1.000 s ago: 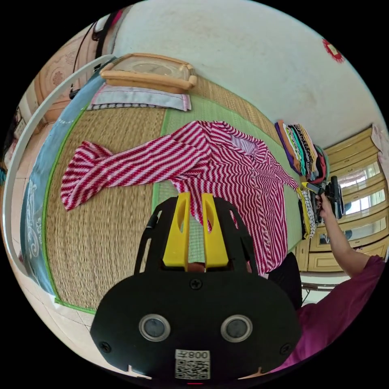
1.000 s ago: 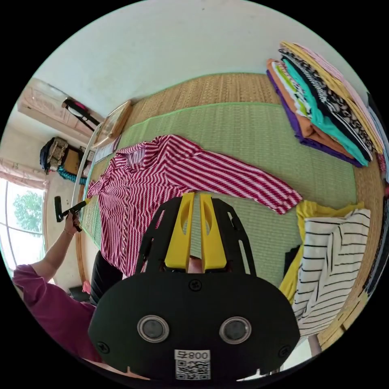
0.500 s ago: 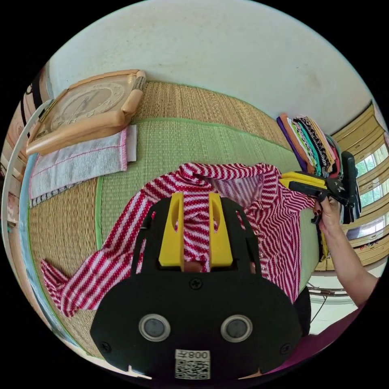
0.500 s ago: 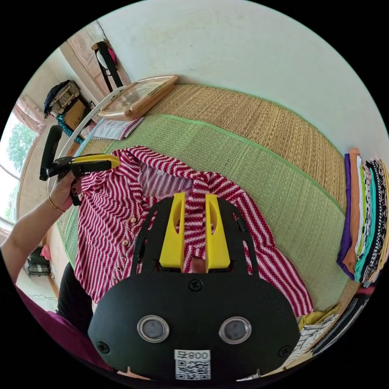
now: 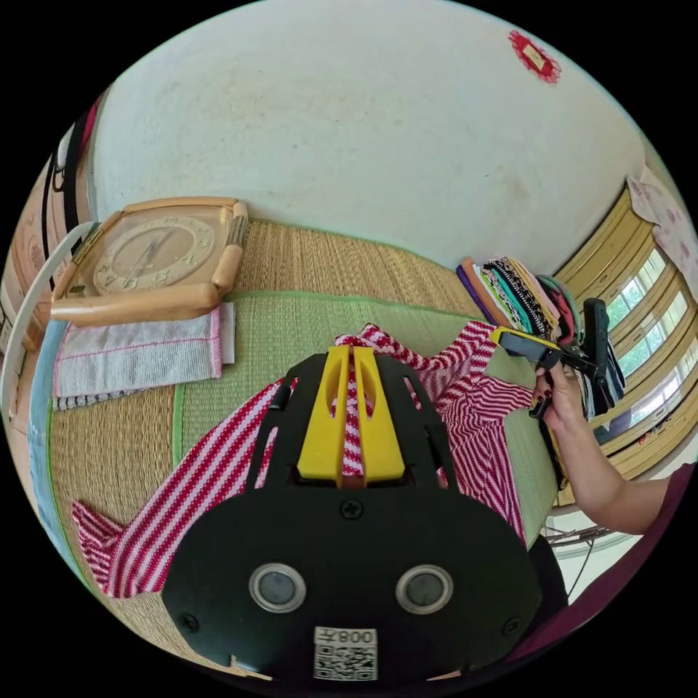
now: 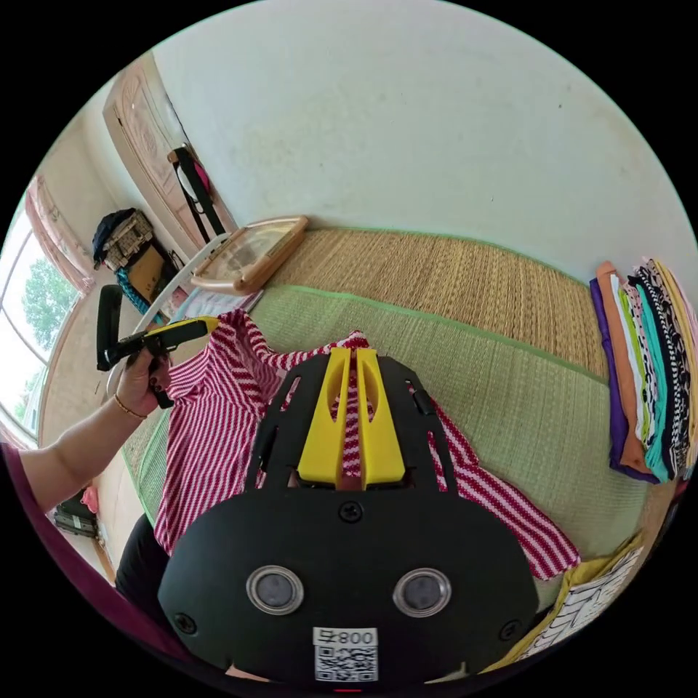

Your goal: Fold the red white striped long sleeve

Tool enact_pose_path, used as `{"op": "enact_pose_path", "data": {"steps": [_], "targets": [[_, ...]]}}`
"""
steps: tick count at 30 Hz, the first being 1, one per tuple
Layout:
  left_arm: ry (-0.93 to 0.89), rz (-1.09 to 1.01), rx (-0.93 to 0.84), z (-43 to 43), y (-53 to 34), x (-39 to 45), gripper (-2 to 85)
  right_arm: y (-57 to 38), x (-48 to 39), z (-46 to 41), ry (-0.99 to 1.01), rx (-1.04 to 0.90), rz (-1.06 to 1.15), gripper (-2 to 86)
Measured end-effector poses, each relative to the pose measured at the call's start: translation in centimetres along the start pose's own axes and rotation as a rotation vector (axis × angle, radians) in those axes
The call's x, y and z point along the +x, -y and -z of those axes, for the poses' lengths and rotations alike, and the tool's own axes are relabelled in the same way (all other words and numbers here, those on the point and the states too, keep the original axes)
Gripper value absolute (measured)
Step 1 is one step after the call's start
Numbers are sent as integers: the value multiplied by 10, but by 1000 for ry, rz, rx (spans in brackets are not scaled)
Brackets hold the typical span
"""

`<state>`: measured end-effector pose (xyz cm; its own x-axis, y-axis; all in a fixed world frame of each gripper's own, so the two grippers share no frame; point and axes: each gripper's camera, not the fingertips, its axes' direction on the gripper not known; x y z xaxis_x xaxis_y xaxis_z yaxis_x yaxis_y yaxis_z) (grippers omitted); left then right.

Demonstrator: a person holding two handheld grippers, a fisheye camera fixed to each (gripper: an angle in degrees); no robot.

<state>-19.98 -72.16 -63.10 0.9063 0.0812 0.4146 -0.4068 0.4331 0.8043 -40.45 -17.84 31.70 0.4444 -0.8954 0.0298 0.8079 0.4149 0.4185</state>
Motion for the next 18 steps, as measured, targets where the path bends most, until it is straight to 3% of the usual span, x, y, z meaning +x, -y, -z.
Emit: {"op": "enact_pose_path", "data": {"steps": [6,11,18], "targets": [[88,97,-157,-59,9,-17,20,39,18,-67,-34,-236,-9,57],[-14,79,-74,-40,-25,-22,20,-2,32,-38,-21,-131,-21,39],[238,69,-191,-45,-69,-39,5,-81,71,-76,-124,-289,-102,3]]}}
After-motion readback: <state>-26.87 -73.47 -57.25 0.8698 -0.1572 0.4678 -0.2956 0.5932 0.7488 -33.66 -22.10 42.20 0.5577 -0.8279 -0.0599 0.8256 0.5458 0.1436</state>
